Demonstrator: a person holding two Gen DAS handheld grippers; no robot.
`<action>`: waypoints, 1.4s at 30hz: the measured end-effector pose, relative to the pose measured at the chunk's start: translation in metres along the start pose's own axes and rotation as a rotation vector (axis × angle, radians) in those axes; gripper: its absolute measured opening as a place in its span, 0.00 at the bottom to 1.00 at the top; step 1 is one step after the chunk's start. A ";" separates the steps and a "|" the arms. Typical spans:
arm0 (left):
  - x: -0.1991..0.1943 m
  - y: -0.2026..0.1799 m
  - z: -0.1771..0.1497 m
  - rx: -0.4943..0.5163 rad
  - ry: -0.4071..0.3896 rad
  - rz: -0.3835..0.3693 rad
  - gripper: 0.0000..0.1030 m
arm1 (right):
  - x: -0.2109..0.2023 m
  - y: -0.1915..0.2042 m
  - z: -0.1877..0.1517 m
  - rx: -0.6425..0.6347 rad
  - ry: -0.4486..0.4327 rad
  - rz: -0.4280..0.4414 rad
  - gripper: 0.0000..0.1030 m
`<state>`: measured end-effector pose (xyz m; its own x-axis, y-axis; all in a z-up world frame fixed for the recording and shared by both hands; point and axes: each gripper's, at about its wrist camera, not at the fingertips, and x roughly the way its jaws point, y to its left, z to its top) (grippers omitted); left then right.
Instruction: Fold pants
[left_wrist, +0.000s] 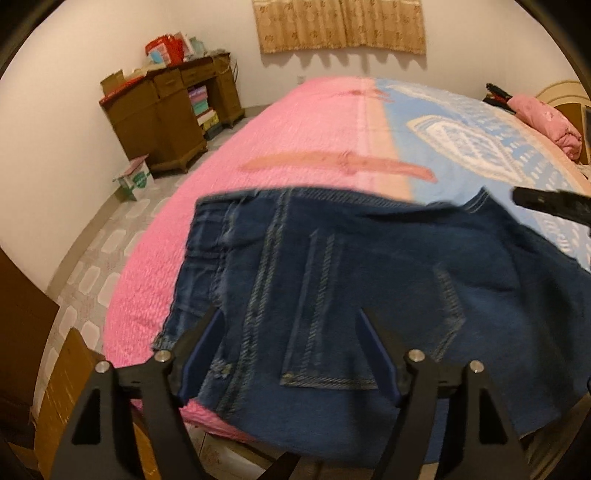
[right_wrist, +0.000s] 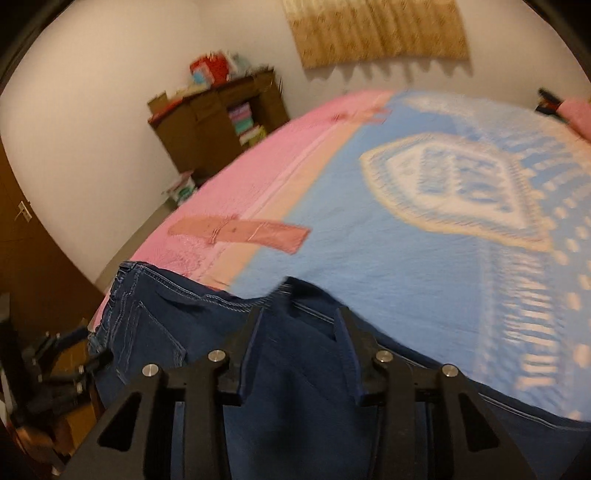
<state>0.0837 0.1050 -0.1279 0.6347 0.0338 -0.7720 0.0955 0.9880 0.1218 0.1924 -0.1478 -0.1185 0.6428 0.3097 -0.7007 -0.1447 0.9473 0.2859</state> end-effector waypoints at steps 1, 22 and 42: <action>0.004 0.007 -0.002 -0.010 0.010 0.001 0.73 | 0.014 0.003 0.004 -0.003 0.030 0.010 0.40; 0.032 0.060 -0.019 -0.099 0.058 0.102 0.74 | 0.056 -0.027 0.034 0.232 0.057 -0.044 0.11; 0.054 0.042 -0.022 -0.031 0.054 0.096 0.98 | -0.095 -0.126 -0.130 0.241 0.084 -0.230 0.09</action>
<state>0.1052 0.1517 -0.1782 0.5972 0.1360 -0.7905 0.0121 0.9839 0.1785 0.0519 -0.2859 -0.1730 0.5724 0.1051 -0.8132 0.1850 0.9496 0.2530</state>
